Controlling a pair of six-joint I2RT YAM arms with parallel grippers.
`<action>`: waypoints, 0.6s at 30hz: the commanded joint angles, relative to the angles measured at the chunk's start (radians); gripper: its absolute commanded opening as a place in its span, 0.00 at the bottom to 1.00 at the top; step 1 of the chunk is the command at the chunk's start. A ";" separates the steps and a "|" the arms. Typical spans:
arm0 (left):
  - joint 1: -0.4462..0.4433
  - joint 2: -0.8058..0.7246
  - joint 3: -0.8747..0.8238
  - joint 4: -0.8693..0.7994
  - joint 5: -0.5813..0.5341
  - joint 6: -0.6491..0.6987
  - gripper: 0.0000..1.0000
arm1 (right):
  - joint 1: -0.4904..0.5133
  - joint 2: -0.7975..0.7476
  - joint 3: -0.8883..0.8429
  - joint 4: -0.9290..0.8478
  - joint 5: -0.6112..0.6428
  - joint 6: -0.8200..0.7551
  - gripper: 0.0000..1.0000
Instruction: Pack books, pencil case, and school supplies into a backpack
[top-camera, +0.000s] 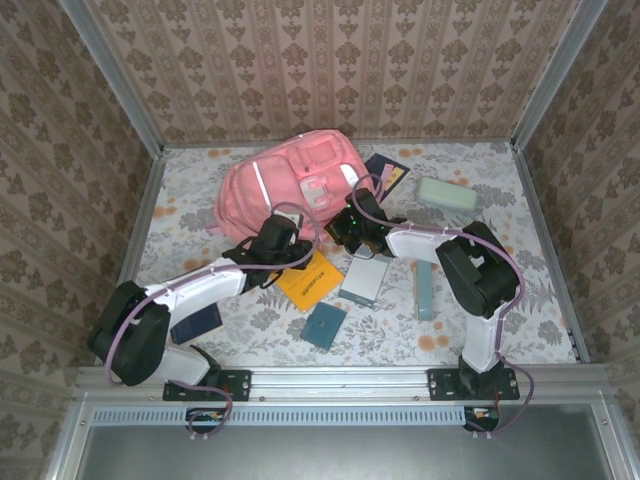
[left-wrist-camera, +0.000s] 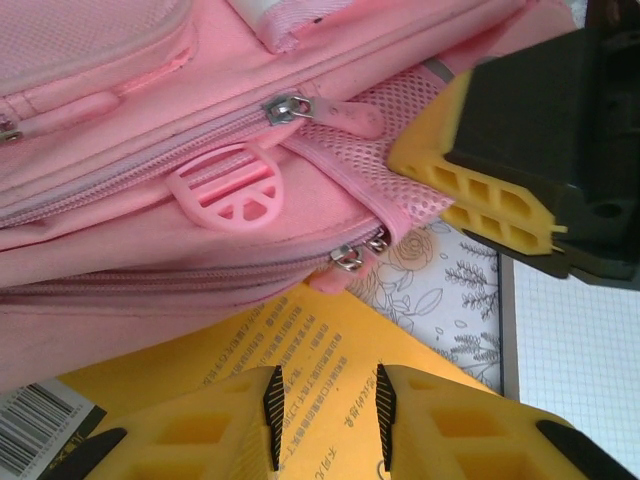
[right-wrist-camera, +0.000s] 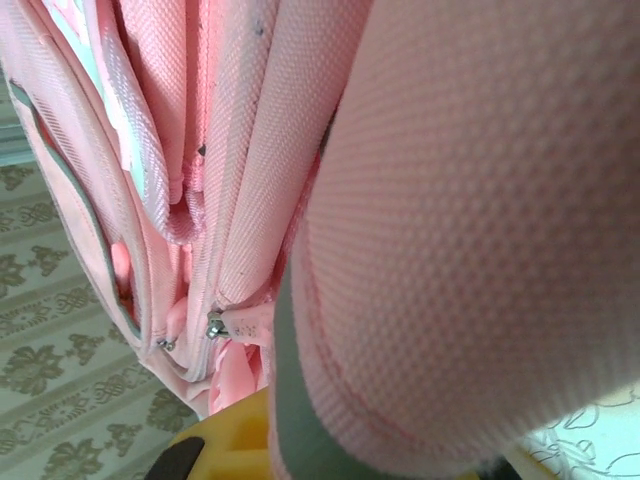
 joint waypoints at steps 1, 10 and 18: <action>0.011 0.024 0.003 0.053 0.046 -0.022 0.33 | 0.002 -0.068 0.058 0.047 -0.041 0.084 0.00; 0.013 0.085 0.057 0.022 0.007 -0.011 0.32 | 0.004 -0.076 0.160 -0.094 -0.066 0.127 0.00; 0.021 0.103 0.105 -0.020 -0.060 -0.009 0.34 | 0.010 -0.078 0.197 -0.148 -0.070 0.136 0.00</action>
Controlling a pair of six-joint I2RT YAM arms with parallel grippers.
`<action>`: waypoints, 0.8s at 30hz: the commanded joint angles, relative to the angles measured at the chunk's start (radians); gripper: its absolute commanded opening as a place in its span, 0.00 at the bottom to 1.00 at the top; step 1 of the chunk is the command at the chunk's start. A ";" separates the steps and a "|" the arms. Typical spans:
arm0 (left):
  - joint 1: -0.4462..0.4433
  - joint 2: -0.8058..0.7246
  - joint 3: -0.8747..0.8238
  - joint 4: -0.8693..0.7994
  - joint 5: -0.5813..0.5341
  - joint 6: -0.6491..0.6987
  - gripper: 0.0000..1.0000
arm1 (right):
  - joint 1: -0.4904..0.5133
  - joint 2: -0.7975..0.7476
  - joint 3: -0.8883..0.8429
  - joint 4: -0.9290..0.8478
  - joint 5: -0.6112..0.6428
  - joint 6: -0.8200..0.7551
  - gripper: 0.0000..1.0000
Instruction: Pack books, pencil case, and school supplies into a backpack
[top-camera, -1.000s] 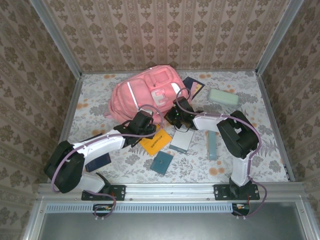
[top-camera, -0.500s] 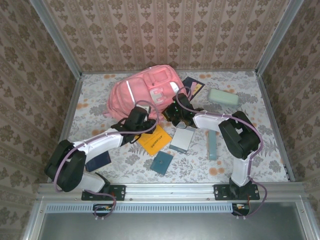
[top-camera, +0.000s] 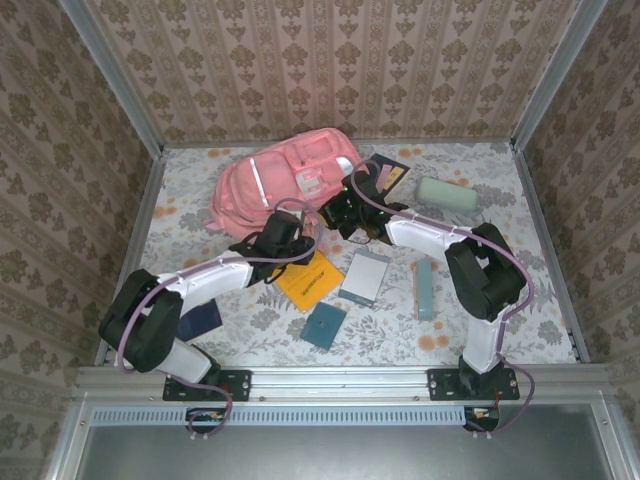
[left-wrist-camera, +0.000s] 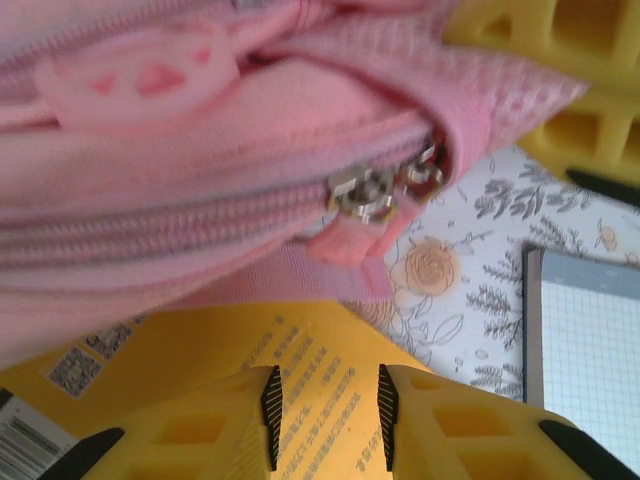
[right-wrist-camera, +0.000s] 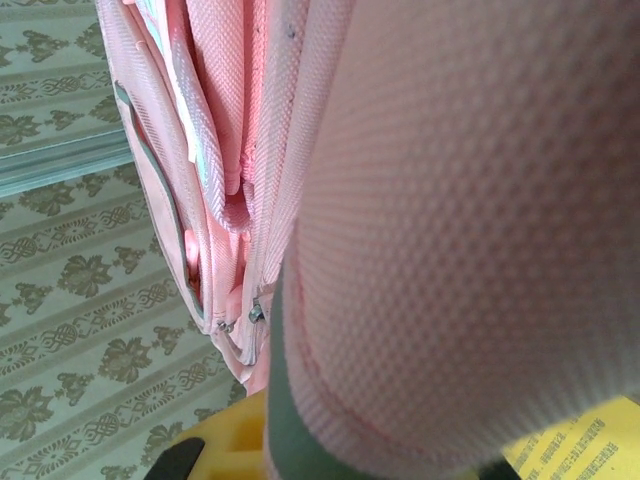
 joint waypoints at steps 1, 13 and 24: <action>0.016 0.020 0.060 -0.039 -0.046 -0.002 0.34 | 0.009 -0.049 0.053 -0.020 -0.046 0.038 0.00; 0.080 0.075 0.139 -0.065 0.024 0.014 0.38 | 0.012 -0.035 0.068 -0.017 -0.069 0.042 0.00; 0.074 0.098 0.148 -0.029 0.099 0.032 0.45 | 0.013 -0.026 0.076 -0.017 -0.078 0.047 0.00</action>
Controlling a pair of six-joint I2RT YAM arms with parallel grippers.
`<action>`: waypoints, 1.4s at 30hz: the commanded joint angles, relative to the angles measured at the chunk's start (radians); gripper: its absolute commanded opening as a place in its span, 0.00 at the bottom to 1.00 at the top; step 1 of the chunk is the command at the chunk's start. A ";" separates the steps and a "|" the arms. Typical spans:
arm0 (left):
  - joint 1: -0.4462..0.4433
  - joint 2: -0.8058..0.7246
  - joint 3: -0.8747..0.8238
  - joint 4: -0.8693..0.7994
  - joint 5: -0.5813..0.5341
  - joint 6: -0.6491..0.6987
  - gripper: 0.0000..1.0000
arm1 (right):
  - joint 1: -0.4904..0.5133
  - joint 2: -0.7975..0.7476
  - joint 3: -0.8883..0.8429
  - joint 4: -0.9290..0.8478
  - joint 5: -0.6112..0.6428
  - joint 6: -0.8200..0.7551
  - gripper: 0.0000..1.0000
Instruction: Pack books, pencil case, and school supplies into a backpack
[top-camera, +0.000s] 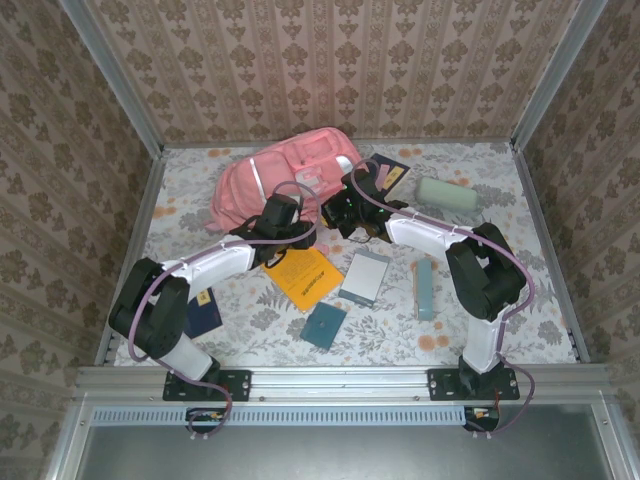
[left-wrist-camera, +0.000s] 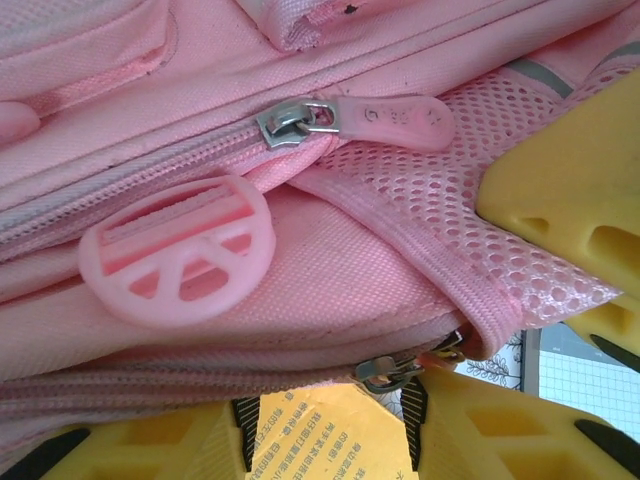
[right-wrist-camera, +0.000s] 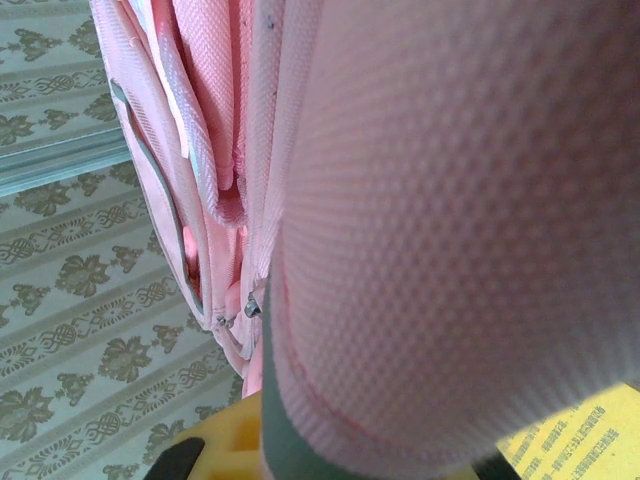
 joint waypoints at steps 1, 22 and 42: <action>0.004 0.015 0.023 0.024 0.037 0.026 0.46 | 0.012 -0.026 0.056 0.015 -0.069 0.040 0.00; -0.051 0.075 0.082 -0.007 -0.051 0.038 0.28 | 0.014 -0.027 0.062 0.021 -0.081 0.040 0.00; -0.052 0.022 0.067 -0.009 -0.100 0.065 0.45 | 0.014 -0.032 0.060 0.022 -0.095 0.030 0.00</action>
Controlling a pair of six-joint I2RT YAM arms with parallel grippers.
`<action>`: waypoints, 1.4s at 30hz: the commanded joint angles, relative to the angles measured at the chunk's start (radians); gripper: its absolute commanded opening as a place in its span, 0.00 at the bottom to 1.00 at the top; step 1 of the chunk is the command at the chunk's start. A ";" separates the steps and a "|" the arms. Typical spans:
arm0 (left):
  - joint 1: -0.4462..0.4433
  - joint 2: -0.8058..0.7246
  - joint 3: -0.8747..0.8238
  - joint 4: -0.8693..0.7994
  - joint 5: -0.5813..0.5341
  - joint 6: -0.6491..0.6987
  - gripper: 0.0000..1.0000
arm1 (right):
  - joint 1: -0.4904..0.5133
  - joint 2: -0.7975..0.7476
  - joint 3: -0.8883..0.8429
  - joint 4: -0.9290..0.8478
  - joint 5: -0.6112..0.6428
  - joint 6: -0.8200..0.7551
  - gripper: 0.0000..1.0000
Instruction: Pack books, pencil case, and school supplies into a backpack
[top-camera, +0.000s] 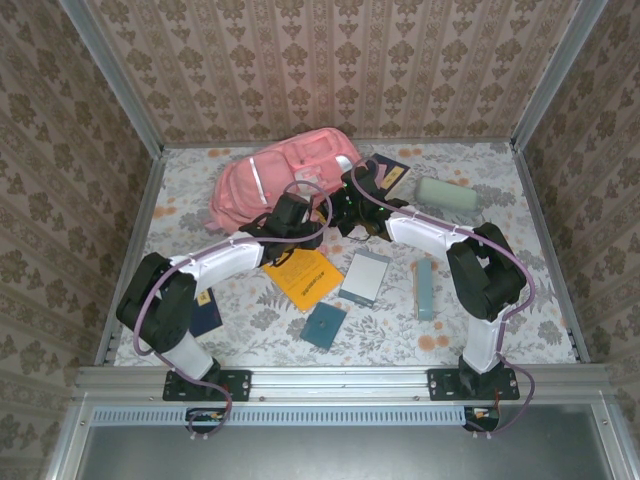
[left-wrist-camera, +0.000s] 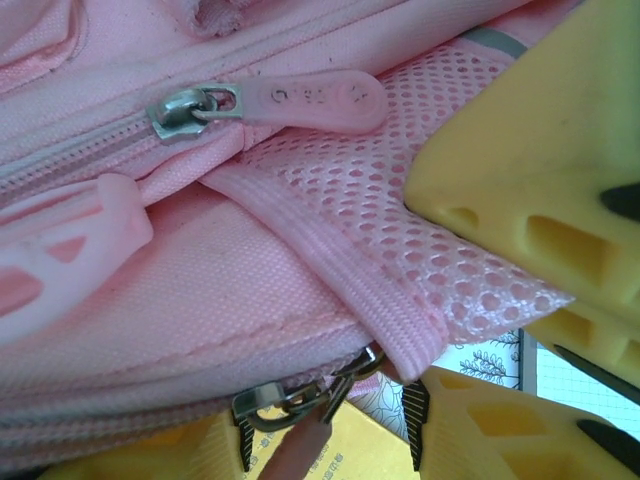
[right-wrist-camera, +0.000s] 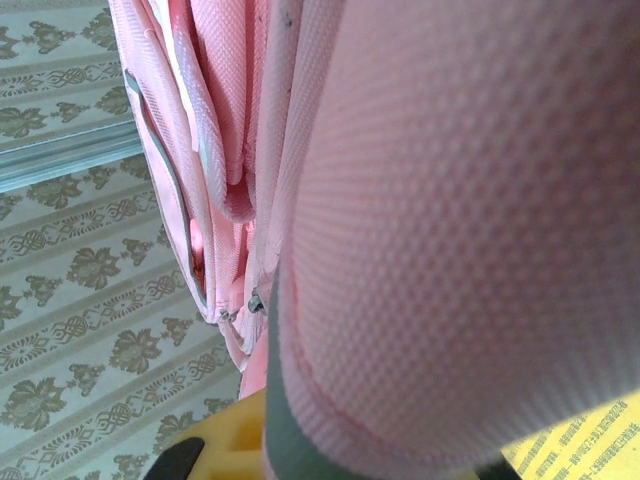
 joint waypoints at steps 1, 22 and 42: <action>-0.002 -0.020 0.008 0.031 -0.049 0.032 0.45 | 0.015 -0.033 0.042 0.025 -0.083 0.030 0.00; -0.001 -0.225 -0.116 0.035 -0.080 0.022 0.54 | 0.014 -0.040 0.040 0.013 -0.093 0.006 0.00; 0.046 -0.221 -0.275 0.250 0.045 0.064 0.32 | 0.017 -0.040 0.069 0.021 -0.124 0.011 0.00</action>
